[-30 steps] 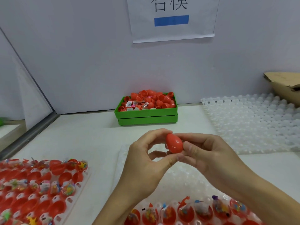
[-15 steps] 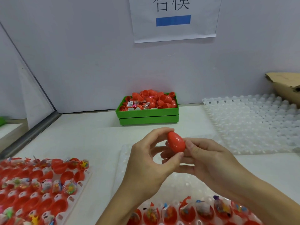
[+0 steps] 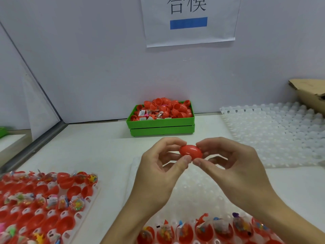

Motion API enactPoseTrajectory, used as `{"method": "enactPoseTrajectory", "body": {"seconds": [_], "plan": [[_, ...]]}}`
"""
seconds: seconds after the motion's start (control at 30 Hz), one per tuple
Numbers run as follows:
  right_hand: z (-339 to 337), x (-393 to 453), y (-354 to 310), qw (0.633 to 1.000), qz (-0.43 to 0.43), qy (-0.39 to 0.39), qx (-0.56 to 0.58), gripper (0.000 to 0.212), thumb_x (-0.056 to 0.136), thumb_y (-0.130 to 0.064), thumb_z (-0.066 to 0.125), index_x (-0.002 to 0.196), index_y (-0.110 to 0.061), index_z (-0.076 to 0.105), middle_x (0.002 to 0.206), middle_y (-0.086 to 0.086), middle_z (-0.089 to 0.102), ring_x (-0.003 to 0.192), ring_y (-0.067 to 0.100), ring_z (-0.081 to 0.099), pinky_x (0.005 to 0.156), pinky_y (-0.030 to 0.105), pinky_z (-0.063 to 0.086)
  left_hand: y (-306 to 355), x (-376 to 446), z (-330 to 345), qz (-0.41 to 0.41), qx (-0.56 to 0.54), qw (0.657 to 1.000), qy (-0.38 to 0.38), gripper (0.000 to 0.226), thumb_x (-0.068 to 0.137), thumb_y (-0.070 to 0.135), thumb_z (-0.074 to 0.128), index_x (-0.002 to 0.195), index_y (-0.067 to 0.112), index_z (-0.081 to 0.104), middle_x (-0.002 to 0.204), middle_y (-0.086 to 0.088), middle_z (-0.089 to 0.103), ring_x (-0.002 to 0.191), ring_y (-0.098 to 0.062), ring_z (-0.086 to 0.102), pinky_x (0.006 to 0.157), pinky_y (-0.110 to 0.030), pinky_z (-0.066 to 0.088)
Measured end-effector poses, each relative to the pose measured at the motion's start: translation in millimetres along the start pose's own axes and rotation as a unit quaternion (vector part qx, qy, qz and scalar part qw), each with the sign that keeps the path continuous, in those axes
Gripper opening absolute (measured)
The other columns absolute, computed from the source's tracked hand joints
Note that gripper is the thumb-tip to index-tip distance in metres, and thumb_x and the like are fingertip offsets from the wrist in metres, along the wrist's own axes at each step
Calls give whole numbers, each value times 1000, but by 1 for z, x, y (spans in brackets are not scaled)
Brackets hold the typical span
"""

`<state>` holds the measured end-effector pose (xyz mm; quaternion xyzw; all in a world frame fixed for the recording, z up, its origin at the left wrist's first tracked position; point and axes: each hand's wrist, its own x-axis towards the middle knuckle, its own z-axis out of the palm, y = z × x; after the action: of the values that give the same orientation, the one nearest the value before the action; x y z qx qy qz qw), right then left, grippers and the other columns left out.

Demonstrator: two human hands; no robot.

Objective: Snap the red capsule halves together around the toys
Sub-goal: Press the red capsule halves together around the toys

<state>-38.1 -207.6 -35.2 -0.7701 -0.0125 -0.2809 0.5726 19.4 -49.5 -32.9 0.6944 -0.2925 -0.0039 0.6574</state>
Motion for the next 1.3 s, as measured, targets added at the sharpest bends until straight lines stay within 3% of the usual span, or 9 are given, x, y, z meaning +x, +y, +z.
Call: {"method": "enactPoseTrajectory", "body": {"seconds": [0.13,0.37,0.43,0.6,0.7,0.77,0.9,1.07,1.3], "plan": [[0,-1,2,999,-41,7,9,35,71,3,83,95,-21,73,90,-4,73,88,21,68,65,22,55,-3,1,-1,-17,-21,1000,-11,23,79,11,77,97,20,65,97,5,75,90,-17,73,76,-20,56],[-1,0,2,1000,-4,-7,0,21,83,-8,74,94,-25,74,86,-8,75,83,14,71,67,23,57,-2,-1,-1,4,-4,1000,-23,27,82,20,77,105,28,66,100,5,73,98,-18,69,81,-35,60],[-3,3,3,996,47,-33,63,11,87,-19,67,89,-21,78,79,0,76,72,14,72,63,21,56,-1,-1,0,14,18,999,-24,27,83,21,76,105,34,67,100,8,73,99,-15,68,79,-37,60],[-1,3,3,943,175,-145,245,38,79,-39,58,81,-8,80,78,19,73,66,24,69,62,24,55,0,0,1,14,-18,1000,-6,21,80,26,75,100,24,69,96,6,76,94,-12,71,76,-18,55],[-1,3,5,964,170,-106,175,29,89,-31,59,82,-11,78,77,15,74,69,24,72,63,24,57,-4,0,1,6,-17,1000,0,19,84,15,74,101,20,68,94,4,76,92,-13,72,76,-19,56],[-3,3,4,987,120,-65,79,12,93,-15,64,89,-20,74,81,7,75,75,21,73,65,25,59,-5,0,2,-9,-9,1000,6,21,82,25,72,103,25,67,91,5,75,88,-15,72,74,-21,57],[-4,-1,-3,992,31,-116,24,47,77,-2,81,111,-32,68,102,-6,72,92,18,72,74,32,61,-5,0,4,-27,10,1000,-5,29,76,40,69,101,26,68,81,2,74,74,-18,72,66,-21,56],[-4,1,-5,994,57,-92,18,42,77,3,77,105,-28,72,94,-9,77,85,12,73,74,26,59,-9,1,3,-41,19,999,-7,40,73,52,64,102,24,69,82,3,74,74,-16,71,63,-22,56],[-44,25,-18,946,152,-85,274,32,86,-7,65,117,-9,68,109,14,74,99,28,72,75,24,58,-17,9,-27,-30,121,992,36,39,75,58,53,98,31,71,89,16,73,85,-5,69,66,-21,56]]}}
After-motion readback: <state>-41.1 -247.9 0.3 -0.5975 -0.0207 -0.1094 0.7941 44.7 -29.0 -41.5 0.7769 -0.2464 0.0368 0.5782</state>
